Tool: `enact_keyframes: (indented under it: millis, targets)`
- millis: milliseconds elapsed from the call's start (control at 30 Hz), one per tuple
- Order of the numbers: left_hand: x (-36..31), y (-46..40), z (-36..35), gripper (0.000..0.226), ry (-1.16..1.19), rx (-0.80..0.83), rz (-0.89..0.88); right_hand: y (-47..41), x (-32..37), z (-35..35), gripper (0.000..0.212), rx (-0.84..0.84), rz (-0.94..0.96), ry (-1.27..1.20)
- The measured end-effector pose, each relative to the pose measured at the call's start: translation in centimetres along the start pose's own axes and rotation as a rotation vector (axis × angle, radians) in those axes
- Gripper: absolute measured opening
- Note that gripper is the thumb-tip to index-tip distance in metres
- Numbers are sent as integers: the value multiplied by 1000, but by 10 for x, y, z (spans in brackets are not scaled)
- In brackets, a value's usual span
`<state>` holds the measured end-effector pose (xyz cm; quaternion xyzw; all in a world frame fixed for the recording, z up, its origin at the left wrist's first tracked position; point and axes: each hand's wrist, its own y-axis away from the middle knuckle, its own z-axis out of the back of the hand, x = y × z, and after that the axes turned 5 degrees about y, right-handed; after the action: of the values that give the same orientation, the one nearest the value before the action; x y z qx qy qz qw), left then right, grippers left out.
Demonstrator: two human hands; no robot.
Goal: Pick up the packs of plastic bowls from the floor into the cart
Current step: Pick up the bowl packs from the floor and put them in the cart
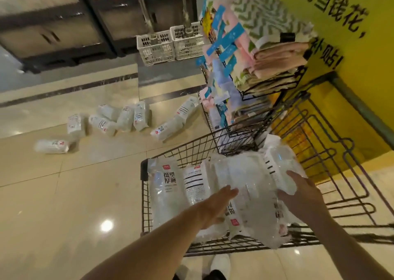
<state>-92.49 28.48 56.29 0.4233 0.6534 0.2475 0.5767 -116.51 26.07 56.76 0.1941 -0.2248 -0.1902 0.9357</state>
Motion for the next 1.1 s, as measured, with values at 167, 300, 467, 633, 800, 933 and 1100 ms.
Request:
enact_keyframes:
  millis: [167,300,467,633,800,933,1100]
  targets:
    - [4,6,-11,76,-81,-7,-33,8,13,-19,67,-2,26,-82]
    - [-12,23,11,80,-230,-69,-142,16,29,-23,60,10,52,-179]
    - [-22,72,79,24,-260,-200,-260,47,70,-42,36,22,159,-357]
    - [11,118,178,26,-453,-374,-311,98,131,-74,13,-13,236,-370]
    - [78,163,316,32,-539,-511,-271,142,199,-139,9,56,240,-270]
    - [143,211,435,26,-475,-558,-179,173,260,-201,6,185,122,-177]
    - [187,273,561,7,-367,-694,-105,187,359,-265,10,410,69,-31]
